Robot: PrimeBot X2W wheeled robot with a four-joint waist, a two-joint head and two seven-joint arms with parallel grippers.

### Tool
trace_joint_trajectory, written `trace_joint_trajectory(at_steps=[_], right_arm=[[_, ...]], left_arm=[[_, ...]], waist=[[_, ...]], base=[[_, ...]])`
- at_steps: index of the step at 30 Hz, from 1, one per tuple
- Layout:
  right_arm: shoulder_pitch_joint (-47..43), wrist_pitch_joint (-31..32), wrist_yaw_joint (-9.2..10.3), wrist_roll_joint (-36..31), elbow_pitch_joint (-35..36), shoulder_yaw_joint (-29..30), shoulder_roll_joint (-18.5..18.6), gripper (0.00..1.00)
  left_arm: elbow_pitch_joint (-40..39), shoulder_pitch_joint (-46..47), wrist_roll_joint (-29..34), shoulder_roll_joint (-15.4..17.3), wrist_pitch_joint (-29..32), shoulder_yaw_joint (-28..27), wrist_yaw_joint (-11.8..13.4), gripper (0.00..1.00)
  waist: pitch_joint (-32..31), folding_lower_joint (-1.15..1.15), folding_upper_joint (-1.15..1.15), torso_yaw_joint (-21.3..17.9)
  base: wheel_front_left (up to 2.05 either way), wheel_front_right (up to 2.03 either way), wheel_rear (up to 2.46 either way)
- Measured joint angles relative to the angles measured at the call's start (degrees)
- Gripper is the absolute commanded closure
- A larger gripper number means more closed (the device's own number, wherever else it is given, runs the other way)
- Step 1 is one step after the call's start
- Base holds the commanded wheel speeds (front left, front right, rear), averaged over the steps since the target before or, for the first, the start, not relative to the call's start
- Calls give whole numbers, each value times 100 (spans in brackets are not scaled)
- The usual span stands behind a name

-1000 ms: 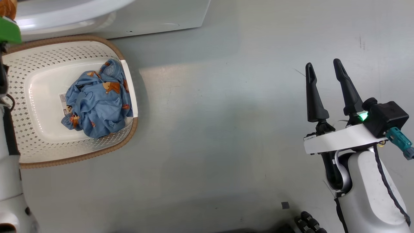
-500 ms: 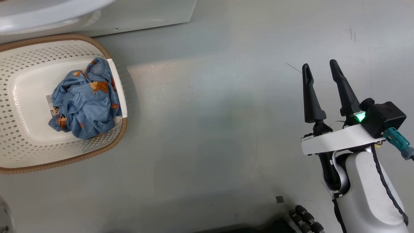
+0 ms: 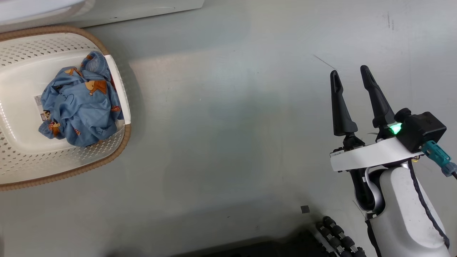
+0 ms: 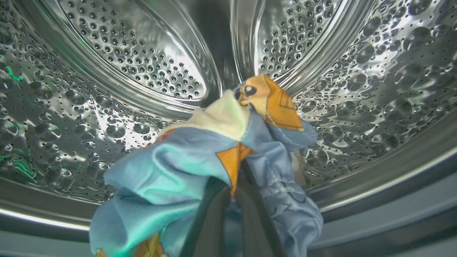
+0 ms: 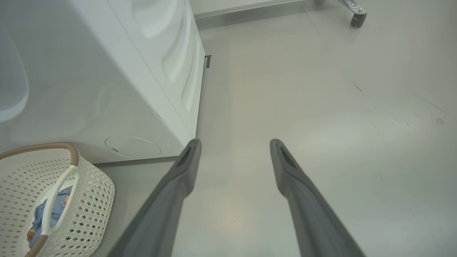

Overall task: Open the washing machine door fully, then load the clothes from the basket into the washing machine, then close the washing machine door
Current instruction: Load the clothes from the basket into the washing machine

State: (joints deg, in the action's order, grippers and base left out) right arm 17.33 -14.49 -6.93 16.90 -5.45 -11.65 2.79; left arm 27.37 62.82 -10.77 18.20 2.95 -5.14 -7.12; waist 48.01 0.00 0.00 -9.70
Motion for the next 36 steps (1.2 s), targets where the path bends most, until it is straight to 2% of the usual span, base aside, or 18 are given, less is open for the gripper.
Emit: trace_joint_trajectory(at_steps=[9, 17, 22, 23, 24, 25, 36], right_arm=[[24, 0, 41, 31, 46, -44, 0, 0], [108, 0, 51, 49, 58, -65, 0, 0], [109, 0, 51, 66, 58, -90, 0, 0], [110, 0, 52, 68, 58, -91, 0, 0], [113, 0, 52, 71, 58, -91, 0, 0], [115, 0, 52, 71, 57, -91, 0, 0], [211, 0, 59, 69, 47, 4, 0, 0]], left_arm=[[192, 400, 1, 115, 41, 16, 0, 100], [-66, 951, 136, 246, -782, 236, 0, 100], [47, 1033, 212, 255, -1035, 327, 0, 100], [104, 1033, 212, 255, -1063, 332, 0, 62], [181, 1032, 212, 255, -1090, 328, 0, 6], [266, 1031, 200, 250, -1085, 313, 0, 0], [760, 1022, 157, 191, -1273, 321, -1, 0]], waist=[[246, 0, 0, -32], [384, 0, 0, -56], [420, 0, 0, -74], [425, 0, 0, -77], [430, 0, 0, -80], [433, 0, 0, -83], [414, 0, 0, -23]], base=[[0, 0, 0], [0, 0, 0], [0, 0, 0], [0, 0, 0], [0, 0, 0], [0, 0, 0], [0, 0, 0]])
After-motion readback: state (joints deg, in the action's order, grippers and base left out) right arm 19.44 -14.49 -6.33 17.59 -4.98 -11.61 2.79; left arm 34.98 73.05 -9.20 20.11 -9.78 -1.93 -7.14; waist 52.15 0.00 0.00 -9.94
